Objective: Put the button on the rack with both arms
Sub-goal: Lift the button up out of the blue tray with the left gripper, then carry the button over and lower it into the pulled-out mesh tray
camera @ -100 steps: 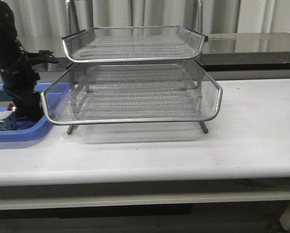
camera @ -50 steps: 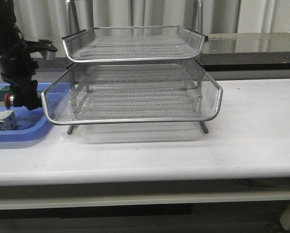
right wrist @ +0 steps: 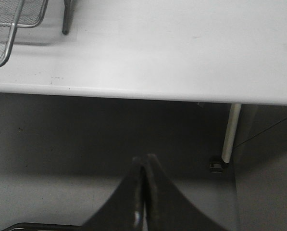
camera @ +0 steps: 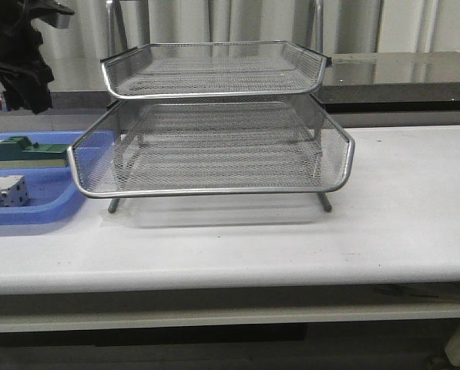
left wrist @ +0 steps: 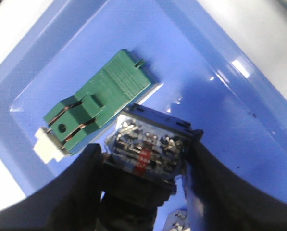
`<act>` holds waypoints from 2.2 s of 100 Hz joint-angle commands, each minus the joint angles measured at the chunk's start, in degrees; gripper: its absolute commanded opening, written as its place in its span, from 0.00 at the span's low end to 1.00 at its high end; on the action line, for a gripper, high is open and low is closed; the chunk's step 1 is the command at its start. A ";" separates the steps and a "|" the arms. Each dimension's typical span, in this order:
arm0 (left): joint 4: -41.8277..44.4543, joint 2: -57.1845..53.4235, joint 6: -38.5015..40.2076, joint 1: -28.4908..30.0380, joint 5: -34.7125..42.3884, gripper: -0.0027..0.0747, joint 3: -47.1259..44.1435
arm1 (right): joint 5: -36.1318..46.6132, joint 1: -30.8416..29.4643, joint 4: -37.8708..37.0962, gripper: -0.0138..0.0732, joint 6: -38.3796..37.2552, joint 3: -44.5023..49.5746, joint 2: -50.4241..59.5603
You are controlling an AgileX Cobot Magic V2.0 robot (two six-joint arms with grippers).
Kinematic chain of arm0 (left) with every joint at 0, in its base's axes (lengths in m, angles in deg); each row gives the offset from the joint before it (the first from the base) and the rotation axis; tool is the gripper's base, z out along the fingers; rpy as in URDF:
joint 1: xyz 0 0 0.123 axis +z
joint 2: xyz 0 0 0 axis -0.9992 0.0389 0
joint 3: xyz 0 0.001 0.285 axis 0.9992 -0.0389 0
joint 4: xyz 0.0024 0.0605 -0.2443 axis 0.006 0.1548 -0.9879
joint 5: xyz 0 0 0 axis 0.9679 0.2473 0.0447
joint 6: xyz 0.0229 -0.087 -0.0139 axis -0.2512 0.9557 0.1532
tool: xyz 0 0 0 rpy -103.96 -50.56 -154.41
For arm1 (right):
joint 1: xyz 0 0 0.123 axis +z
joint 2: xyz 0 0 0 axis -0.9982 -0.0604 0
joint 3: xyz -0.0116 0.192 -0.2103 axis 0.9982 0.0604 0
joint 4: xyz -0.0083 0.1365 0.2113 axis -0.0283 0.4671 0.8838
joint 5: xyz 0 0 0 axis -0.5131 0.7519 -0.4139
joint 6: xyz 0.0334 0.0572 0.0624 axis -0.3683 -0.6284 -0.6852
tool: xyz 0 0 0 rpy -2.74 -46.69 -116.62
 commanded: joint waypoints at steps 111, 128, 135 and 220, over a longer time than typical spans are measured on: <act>-19.96 -42.47 3.07 -11.34 -1.49 0.04 -36.01 | 3.16 -0.14 -1.14 0.08 0.07 -1.93 -0.17; -20.20 -40.87 1.87 -18.96 -1.49 0.04 -36.11 | 3.16 -0.14 -1.14 0.08 0.07 -1.93 -0.17; -20.20 -39.53 1.82 -22.04 -0.93 0.04 -36.11 | 3.16 -0.14 -1.14 0.08 0.07 -1.93 -0.17; -19.87 -24.16 -0.84 -31.21 11.80 0.04 -36.11 | 3.16 -0.14 -1.14 0.08 0.07 -1.93 -0.17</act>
